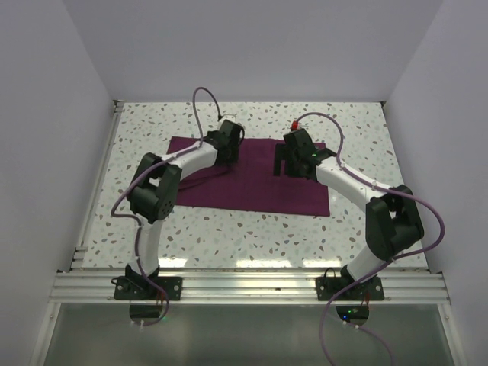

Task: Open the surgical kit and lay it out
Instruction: Open the surgical kit at the center of the board.

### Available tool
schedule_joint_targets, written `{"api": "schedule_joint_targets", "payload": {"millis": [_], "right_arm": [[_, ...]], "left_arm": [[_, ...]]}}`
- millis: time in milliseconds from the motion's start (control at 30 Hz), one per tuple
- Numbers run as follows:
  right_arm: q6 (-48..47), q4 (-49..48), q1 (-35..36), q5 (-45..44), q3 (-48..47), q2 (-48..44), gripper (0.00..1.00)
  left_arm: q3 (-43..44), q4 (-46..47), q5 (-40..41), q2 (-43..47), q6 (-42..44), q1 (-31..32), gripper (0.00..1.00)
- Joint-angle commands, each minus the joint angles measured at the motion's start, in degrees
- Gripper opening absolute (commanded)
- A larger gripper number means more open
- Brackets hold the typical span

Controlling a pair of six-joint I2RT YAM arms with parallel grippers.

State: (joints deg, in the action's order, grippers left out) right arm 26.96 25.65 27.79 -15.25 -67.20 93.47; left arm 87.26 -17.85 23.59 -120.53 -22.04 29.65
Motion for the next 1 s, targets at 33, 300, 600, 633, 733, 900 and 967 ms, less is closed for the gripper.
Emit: {"api": "schedule_joint_targets", "payload": {"millis": [33, 300, 600, 633, 733, 900, 967], "right_arm": [[-0.68, -0.86, -0.19, 0.39, -0.3, 0.04, 0.93], [-0.86, -0.78, -0.19, 0.83, -0.39, 0.31, 0.92], [-0.77, -0.78, -0.19, 0.74, -0.3, -0.04, 0.9], [-0.77, -0.69, -0.02, 0.57, -0.21, -0.22, 0.89], [-0.24, -2.0, -0.11, -0.92, 1.36, -2.67, 0.89], [0.64, -6.56, -0.19, -4.18, 5.84, -8.65, 0.9], [0.72, -7.36, -0.19, -4.53, 6.55, -11.1, 0.9]], "left_arm": [[1.77, -1.13, 5.31, 1.53, -1.77, 2.25, 0.67], [2.12, -5.97, 11.64, 0.48, -3.53, 3.22, 0.58], [1.16, -9.13, 14.99, 3.0, -5.12, 3.31, 0.0], [0.63, -9.48, 15.77, 4.06, -4.85, 3.75, 0.0], [-2.79, -11.5, 18.75, 10.12, -3.72, 5.5, 0.0], [-13.84, -18.7, 20.44, 24.25, -6.51, 9.19, 0.0], [-17.72, -20.64, 19.83, 28.92, -8.54, 11.83, 0.0]]}}
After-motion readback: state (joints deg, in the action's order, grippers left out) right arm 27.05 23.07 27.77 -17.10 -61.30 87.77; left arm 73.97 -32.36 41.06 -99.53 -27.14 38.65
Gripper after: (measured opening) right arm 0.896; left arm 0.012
